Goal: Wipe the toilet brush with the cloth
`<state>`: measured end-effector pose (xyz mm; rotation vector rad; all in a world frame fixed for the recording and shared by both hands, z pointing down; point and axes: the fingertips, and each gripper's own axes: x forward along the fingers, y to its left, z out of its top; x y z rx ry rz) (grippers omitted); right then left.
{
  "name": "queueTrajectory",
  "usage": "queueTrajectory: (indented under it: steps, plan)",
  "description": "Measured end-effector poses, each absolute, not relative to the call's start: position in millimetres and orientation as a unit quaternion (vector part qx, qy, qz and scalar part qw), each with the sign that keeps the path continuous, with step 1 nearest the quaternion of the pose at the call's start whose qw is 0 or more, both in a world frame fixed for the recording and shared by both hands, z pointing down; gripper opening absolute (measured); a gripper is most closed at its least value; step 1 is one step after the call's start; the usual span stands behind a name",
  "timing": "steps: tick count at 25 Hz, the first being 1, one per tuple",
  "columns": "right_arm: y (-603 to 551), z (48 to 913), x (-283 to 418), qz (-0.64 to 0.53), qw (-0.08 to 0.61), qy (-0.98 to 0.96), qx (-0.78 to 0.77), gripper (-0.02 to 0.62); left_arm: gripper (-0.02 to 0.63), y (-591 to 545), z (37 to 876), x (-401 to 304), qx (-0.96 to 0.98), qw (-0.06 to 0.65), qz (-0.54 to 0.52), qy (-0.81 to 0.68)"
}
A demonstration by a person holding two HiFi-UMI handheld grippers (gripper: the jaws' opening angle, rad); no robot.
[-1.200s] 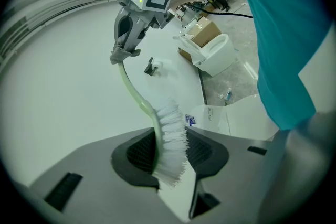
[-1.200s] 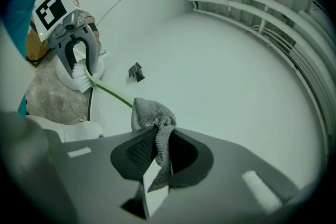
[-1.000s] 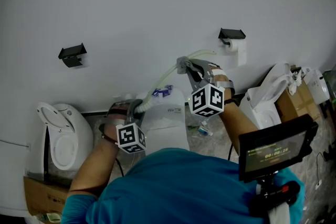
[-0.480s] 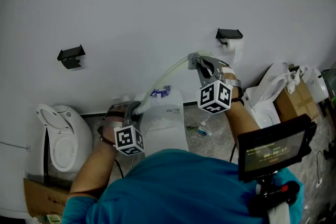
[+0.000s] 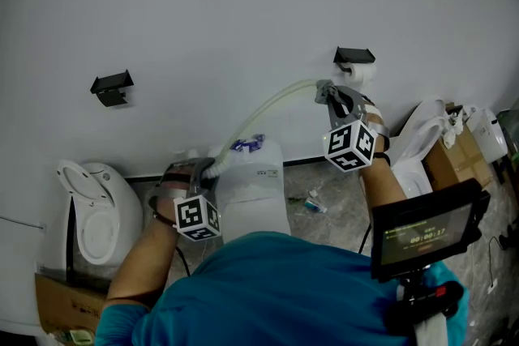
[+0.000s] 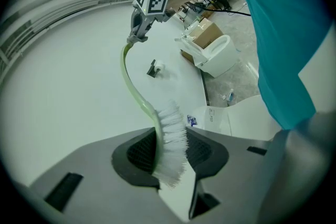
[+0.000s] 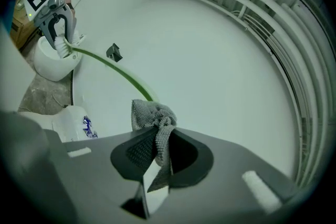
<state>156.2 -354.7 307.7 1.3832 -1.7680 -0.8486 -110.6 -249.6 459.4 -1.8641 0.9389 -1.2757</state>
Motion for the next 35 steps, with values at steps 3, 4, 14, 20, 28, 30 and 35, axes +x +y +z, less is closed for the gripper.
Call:
queueTrajectory:
  steps: [3, 4, 14, 20, 28, 30, 35]
  plan:
    - [-346.1, 307.7, 169.5, -0.312, 0.355, -0.695, 0.542, 0.046, 0.141, -251.9, 463.2, -124.8, -0.704, 0.346, -0.499, 0.368]
    - [-337.3, 305.3, 165.3, -0.312, 0.343, -0.708, 0.533, 0.046, 0.141, -253.4, 465.1, -131.7, -0.695, 0.353, -0.506, 0.37]
    - [-252.2, 323.7, -10.9, -0.273, 0.305, -0.895, 0.179, 0.046, 0.142, -282.3, 449.3, -163.3, -0.556, 0.505, -0.6, 0.275]
    - [-277.6, 361.3, -69.6, -0.219, 0.386, -0.892, 0.088, 0.048, 0.141, -279.1, 449.0, -146.6, -0.538, 0.538, -0.614, 0.21]
    - [-299.0, 412.0, -94.4, -0.144, 0.468, -0.872, 0.02, 0.047, 0.141, -283.9, 452.9, -122.3, -0.533, 0.557, -0.612, 0.176]
    - [-302.7, 415.9, -95.3, -0.141, 0.474, -0.869, 0.018, 0.046, 0.141, -288.9, 453.9, -130.2, -0.505, 0.565, -0.63, 0.169]
    - [-305.1, 413.5, -93.8, -0.133, 0.475, -0.87, 0.017, 0.046, 0.141, -291.2, 451.1, -129.9, -0.504, 0.566, -0.63, 0.17]
